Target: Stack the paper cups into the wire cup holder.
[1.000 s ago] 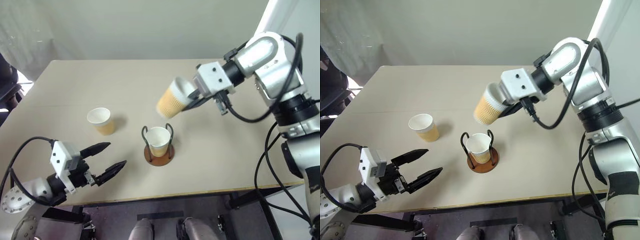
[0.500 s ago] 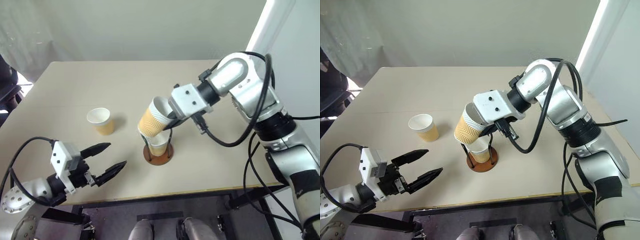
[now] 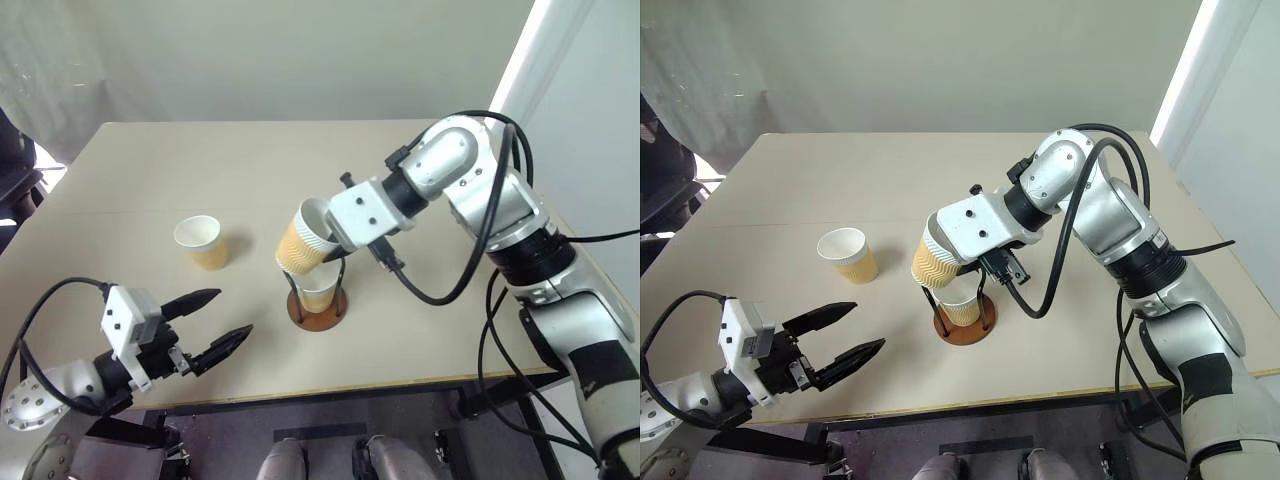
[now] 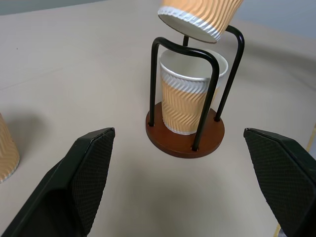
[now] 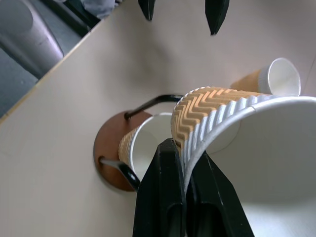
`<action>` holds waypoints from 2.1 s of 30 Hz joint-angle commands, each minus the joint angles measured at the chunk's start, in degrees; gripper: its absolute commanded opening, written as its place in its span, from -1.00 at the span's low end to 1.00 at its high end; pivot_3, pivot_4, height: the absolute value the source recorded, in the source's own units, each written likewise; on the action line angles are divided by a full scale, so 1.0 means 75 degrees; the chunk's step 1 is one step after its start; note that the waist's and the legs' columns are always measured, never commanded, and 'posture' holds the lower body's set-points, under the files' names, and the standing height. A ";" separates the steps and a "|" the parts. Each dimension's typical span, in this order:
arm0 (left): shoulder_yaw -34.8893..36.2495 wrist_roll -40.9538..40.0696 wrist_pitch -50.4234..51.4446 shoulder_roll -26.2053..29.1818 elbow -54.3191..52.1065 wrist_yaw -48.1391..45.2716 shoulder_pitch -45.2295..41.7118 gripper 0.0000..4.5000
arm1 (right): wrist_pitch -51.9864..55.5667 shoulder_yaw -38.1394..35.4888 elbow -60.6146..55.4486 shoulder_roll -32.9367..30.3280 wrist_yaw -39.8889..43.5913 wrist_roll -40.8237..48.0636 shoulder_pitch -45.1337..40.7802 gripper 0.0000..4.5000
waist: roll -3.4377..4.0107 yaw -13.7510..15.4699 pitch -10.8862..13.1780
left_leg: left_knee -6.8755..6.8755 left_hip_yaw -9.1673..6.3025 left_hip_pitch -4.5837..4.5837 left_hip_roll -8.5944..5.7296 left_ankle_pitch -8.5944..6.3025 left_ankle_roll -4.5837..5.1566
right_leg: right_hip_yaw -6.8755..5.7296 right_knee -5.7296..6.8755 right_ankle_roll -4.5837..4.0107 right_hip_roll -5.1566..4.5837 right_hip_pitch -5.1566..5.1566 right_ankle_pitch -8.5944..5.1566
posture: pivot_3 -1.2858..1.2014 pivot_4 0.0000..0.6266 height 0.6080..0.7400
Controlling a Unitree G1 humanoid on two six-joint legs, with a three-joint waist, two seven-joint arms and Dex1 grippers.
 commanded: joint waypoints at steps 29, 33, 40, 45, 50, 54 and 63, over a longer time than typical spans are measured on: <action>0.0142 -0.0070 0.0006 0.0054 -0.0245 0.0053 -0.0004 1.00 | -0.1160 0.0077 -0.0100 0.0136 0.0384 -0.0714 0.0062 -0.99 | 0.0000 -0.0001 0.0000 | -0.0001 0.0000 0.0000 0.0000 0.0000 0.0000 | 0.0000 0.0000 0.0003 0.0000 0.0000 0.0002 | 0.03 -0.52 1.00; 0.0156 -0.0068 0.0007 0.0067 -0.0226 0.0043 -0.0009 1.00 | -0.1074 0.0038 -0.0268 0.0163 0.0488 -0.0591 0.0106 -0.99 | 0.0000 -0.0001 0.0000 | -0.0001 0.0000 0.0001 0.0000 0.0000 0.0000 | 0.0000 0.0000 0.0003 0.0000 0.0000 0.0002 | 0.03 -0.52 1.00; 0.0152 -0.0060 0.0007 0.0070 -0.0206 0.0038 -0.0021 1.00 | -0.1037 -0.0001 -0.0315 0.0278 0.0396 -0.0619 0.0103 -0.99 | 0.0000 -0.0002 0.0000 | -0.0001 0.0000 0.0001 0.0001 0.0000 0.0000 | 0.0000 0.0000 0.0002 0.0000 0.0000 0.0001 | 0.03 -0.52 1.00; 0.0167 -0.0055 0.0001 0.0062 -0.0205 0.0044 -0.0008 1.00 | -0.1080 0.0011 -0.0241 0.0301 0.0363 -0.0681 0.0095 -0.61 | 0.0000 -0.0002 0.0000 | -0.0001 0.0000 0.0001 0.0000 0.0000 0.0000 | 0.0000 0.0000 0.0002 0.0000 0.0000 0.0001 | 0.03 -0.52 1.00; 0.0195 -0.0048 -0.0008 0.0053 -0.0210 0.0051 0.0016 1.00 | -0.1191 0.0030 -0.0116 0.0283 0.0313 -0.0775 0.0090 0.16 | 0.0000 -0.0001 0.0000 | -0.0001 0.0000 0.0001 0.0000 0.0000 0.0000 | 0.0000 0.0000 0.0002 0.0000 0.0000 0.0001 | 0.03 -0.52 1.00; 0.0251 -0.0061 -0.0014 0.0079 -0.0191 0.0040 0.0001 1.00 | -0.1200 -0.0023 -0.0057 0.0302 0.0321 -0.0748 0.0030 0.76 | 0.0000 -0.0001 0.0000 | -0.0001 0.0000 0.0001 0.0000 0.0000 0.0000 | 0.0000 0.0000 0.0002 0.0000 0.0000 0.0001 | 0.03 -0.52 1.00; 0.1593 -0.0827 0.0677 0.1425 0.0423 -0.0354 -0.0874 1.00 | -0.0568 -0.0911 0.0663 0.0062 0.0516 0.0605 -0.0708 0.98 | -0.0003 0.0013 -0.0001 | -0.0002 -0.0002 0.0000 0.0001 0.0002 -0.0003 | -0.0001 0.0003 0.0000 0.0003 -0.0001 0.0000 | 0.03 -0.52 1.00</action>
